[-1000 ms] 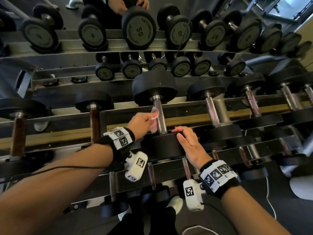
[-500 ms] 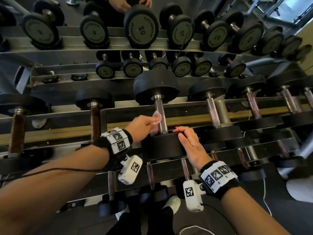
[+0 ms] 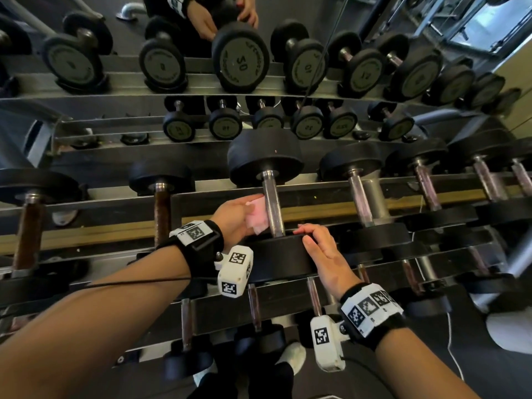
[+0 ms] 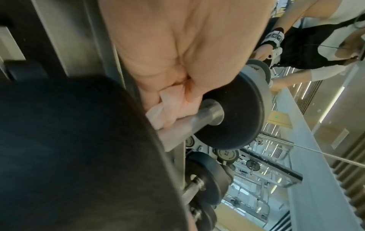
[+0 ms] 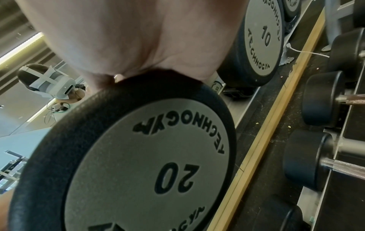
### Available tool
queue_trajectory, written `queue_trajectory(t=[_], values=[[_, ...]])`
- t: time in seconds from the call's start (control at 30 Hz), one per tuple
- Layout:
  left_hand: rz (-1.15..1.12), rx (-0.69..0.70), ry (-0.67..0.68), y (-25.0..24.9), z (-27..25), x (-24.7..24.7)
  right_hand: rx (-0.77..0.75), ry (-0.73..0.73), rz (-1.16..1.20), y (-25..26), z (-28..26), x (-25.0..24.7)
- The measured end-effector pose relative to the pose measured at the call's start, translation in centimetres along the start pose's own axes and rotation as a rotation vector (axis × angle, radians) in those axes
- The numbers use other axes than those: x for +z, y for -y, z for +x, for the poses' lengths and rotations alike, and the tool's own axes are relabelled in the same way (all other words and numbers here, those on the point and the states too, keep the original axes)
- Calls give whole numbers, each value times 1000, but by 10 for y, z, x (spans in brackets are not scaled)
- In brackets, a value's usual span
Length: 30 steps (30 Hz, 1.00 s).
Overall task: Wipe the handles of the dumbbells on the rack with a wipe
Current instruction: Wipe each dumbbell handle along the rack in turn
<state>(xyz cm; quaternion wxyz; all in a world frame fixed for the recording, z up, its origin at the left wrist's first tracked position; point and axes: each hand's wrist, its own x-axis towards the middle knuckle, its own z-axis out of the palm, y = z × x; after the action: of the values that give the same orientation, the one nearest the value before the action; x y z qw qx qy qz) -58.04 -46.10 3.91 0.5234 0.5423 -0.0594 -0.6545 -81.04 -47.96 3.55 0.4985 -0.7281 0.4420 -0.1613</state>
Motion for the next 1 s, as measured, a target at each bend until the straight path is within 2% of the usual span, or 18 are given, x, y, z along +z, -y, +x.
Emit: queue_trajectory(t=[0.17, 0.3, 0.4, 0.5, 0.6, 0.83, 1.0], values=[[-134, 35, -38, -6, 8, 9, 1, 4, -4, -2, 1, -1], [60, -24, 11, 13, -4, 0, 6, 17, 8, -2, 2, 0], [77, -65, 55, -1, 3, -4, -2, 9, 0, -2, 2, 0], [51, -3, 37, -14, 12, 3, -4, 11, 9, -2, 3, -1], [34, 58, 23, -6, 15, 8, -1, 17, 27, -3, 2, -1], [231, 96, 151, 8, -2, -15, -8, 29, 33, -5, 2, -2], [225, 109, 24, -10, 9, -5, -20, 17, 38, -4, 3, -2]])
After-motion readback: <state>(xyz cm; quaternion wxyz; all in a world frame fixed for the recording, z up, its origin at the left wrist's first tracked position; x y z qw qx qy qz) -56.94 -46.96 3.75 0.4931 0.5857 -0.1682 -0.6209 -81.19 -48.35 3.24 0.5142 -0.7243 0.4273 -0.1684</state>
